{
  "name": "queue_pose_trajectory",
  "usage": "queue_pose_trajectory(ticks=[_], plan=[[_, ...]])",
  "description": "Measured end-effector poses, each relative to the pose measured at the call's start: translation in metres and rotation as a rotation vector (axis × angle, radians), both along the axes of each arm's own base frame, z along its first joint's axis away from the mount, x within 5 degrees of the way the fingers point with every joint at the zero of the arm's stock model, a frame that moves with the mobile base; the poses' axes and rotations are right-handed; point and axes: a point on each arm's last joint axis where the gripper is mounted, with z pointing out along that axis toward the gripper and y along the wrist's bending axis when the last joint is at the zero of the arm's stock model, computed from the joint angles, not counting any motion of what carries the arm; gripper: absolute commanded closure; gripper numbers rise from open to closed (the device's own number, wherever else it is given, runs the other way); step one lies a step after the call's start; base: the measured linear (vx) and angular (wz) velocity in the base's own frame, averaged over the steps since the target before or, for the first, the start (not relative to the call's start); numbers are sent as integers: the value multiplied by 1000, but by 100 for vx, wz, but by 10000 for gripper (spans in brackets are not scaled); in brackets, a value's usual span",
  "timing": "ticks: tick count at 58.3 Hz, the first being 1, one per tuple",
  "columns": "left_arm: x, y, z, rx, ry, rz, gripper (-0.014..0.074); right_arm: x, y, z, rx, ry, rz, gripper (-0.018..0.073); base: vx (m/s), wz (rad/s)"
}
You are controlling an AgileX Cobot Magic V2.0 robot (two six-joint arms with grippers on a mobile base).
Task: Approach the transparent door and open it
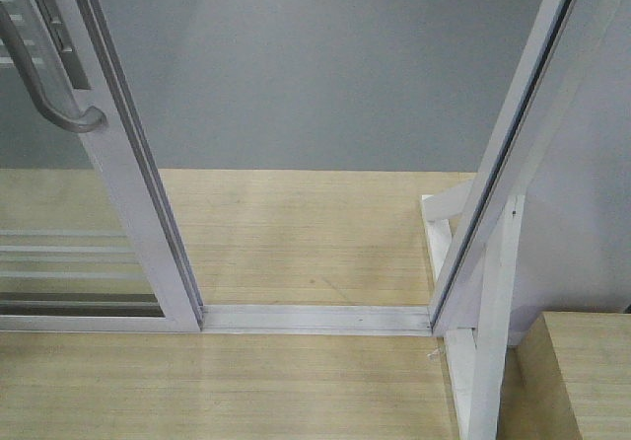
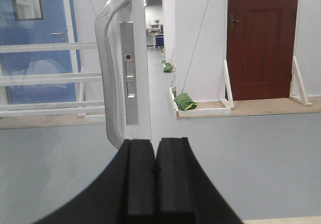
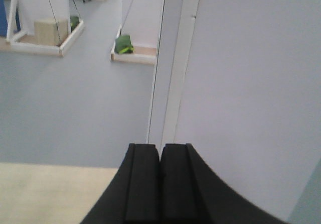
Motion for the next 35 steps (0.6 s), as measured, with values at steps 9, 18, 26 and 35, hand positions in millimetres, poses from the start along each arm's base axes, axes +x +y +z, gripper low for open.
queue_pose_trajectory(ticks=[9,18,26,35], plan=[[0,0,0,0,0,0,603,-6,3,-41,43,-139,20,570,0,0],[0,0,0,0,0,0,603,-10,3,-85,48,-164,19,568,0,0],[0,0,0,0,1,0,603,-11,3,-116,61,-128,18,567,0,0],[0,0,0,0,3,0,603,-12,3,-120,65,-105,17,567,0,0]])
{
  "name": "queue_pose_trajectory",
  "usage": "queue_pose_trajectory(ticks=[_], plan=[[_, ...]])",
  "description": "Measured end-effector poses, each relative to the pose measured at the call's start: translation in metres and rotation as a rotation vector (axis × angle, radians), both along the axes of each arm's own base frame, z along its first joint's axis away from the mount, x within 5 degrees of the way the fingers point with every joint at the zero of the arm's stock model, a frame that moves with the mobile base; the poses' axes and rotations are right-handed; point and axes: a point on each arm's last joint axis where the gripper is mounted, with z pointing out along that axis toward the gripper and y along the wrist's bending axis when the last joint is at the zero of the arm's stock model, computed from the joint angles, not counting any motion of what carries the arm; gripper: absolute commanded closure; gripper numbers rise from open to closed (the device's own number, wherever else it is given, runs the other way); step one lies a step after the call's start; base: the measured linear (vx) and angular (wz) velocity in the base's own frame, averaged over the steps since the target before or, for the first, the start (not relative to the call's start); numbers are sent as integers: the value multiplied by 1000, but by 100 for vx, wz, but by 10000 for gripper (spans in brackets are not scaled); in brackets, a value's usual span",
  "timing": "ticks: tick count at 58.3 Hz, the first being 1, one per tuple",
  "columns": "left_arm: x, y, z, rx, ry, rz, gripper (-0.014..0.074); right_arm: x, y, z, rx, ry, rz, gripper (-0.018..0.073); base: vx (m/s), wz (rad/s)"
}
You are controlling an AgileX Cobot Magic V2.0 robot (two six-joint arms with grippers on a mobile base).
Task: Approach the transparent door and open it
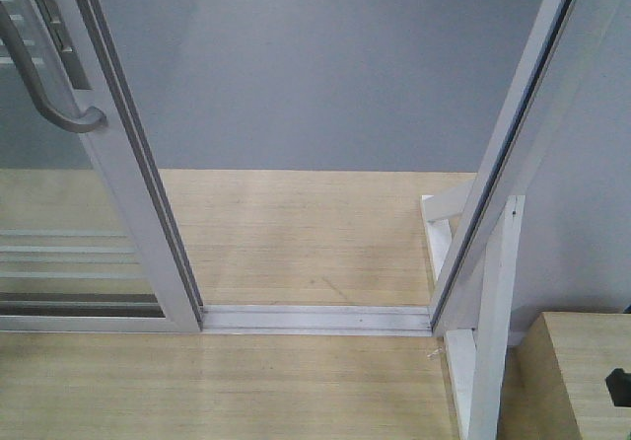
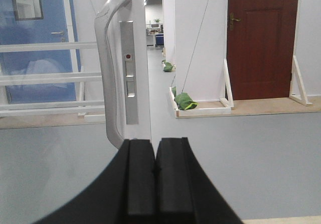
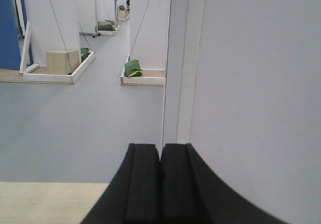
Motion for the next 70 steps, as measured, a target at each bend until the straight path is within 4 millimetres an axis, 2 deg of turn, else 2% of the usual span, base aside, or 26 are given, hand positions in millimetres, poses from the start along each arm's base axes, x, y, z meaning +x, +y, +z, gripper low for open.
queue_pose_trajectory(ticks=[70], plan=[[0,0,0,0,0,0,603,0,0,0,0,4,0,567,0,0]])
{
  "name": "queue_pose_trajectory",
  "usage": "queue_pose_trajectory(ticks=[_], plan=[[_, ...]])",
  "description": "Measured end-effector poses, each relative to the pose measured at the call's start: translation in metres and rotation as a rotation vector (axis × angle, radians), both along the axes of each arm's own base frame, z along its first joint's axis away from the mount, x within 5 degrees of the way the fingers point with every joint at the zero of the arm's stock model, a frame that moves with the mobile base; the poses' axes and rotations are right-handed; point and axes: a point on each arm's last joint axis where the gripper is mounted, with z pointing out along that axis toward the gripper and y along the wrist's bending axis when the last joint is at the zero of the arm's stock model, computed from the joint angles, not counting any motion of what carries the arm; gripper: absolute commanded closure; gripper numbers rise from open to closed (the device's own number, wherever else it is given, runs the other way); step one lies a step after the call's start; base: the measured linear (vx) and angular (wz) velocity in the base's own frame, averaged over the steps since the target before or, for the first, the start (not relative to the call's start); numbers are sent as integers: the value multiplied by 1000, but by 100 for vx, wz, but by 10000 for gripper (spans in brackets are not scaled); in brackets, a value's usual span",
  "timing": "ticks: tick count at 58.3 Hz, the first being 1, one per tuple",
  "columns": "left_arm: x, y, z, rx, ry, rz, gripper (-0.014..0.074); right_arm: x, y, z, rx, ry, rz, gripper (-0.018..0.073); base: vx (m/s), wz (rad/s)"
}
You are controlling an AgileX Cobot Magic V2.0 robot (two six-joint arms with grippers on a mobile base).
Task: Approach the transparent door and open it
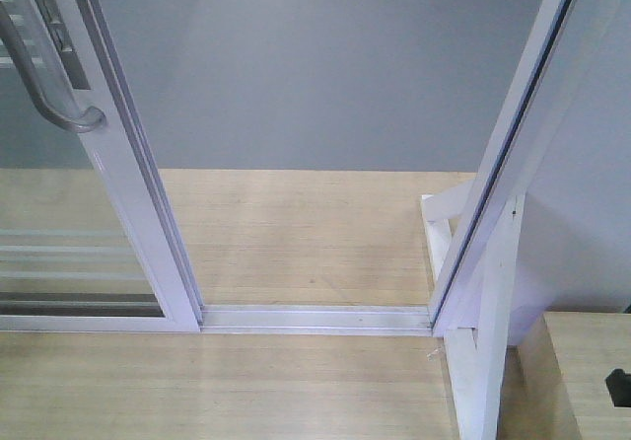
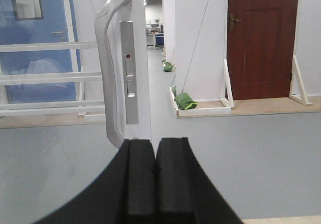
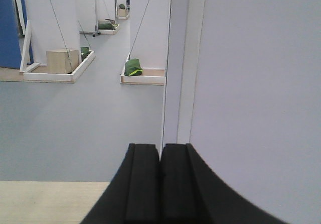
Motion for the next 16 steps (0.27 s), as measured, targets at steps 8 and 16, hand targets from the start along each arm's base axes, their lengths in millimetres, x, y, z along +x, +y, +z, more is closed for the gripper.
queue_pose_trajectory(ticks=[8,16], plan=[[0,0,0,0,0,0,603,0,0,0,0,0,0,567,0,0],[0,0,0,0,0,0,603,0,0,0,0,0,0,567,0,0]])
